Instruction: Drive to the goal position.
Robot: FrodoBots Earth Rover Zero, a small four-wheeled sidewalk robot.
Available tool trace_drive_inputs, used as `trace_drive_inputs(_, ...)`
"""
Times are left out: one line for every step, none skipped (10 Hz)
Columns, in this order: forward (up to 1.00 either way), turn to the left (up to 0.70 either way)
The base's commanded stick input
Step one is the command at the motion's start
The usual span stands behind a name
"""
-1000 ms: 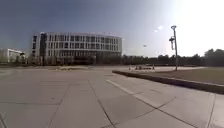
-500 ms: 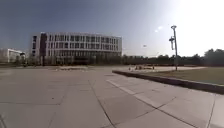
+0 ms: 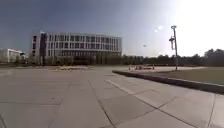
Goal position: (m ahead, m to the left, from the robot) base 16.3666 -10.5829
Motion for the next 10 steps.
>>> trace_drive_inputs(0.06, 0.00)
trace_drive_inputs(0.06, 0.00)
trace_drive_inputs(0.06, 0.00)
trace_drive_inputs(0.06, 0.00)
trace_drive_inputs(0.06, 0.00)
trace_drive_inputs(0.06, 0.00)
trace_drive_inputs(0.06, 0.00)
trace_drive_inputs(0.06, 0.00)
trace_drive_inputs(0.06, 0.00)
trace_drive_inputs(0.06, 0.00)
